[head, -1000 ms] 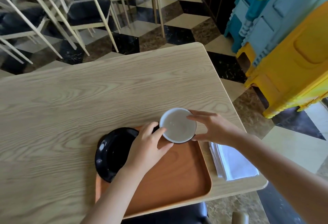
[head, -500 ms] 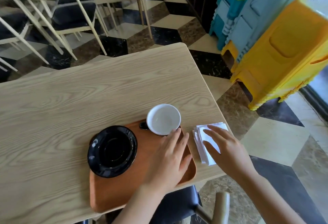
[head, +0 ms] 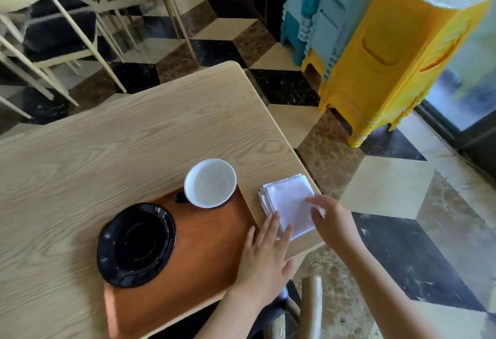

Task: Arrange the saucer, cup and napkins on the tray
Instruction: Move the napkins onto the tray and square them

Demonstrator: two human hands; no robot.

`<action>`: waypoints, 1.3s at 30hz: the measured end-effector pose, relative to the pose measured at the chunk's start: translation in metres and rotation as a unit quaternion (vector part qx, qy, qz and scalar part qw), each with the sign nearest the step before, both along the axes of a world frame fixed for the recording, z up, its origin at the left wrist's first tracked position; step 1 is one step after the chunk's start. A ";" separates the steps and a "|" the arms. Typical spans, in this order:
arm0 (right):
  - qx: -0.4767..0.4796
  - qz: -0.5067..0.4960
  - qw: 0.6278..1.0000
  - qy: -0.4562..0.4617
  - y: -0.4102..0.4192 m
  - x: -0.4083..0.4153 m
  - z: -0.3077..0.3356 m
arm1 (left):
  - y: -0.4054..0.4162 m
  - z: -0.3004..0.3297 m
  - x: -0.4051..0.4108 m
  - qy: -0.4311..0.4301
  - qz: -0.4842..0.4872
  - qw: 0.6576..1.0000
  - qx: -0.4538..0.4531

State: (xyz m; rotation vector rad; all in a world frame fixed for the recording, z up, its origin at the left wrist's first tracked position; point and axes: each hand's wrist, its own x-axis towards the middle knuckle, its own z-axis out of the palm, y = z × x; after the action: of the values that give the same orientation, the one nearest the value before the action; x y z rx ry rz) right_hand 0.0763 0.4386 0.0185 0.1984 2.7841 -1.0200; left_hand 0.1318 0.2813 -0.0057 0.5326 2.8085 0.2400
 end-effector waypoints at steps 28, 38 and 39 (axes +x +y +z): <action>-0.299 0.000 0.949 -0.103 -0.042 0.037 0.044 | -0.078 0.054 0.032 -0.189 0.359 0.735 0.544; -0.096 0.166 0.979 -0.069 -0.085 0.041 0.021 | -0.108 0.031 0.046 -0.048 0.306 0.903 0.299; -0.081 0.173 0.979 -0.067 -0.088 0.041 0.016 | -0.108 0.028 0.048 -0.050 0.307 0.909 0.277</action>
State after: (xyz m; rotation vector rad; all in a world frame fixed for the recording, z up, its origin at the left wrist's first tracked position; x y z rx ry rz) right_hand 0.1169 0.3509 0.0346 -0.2231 2.4808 -1.0878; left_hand 0.1797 0.1736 0.0221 -0.2876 2.6930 1.1699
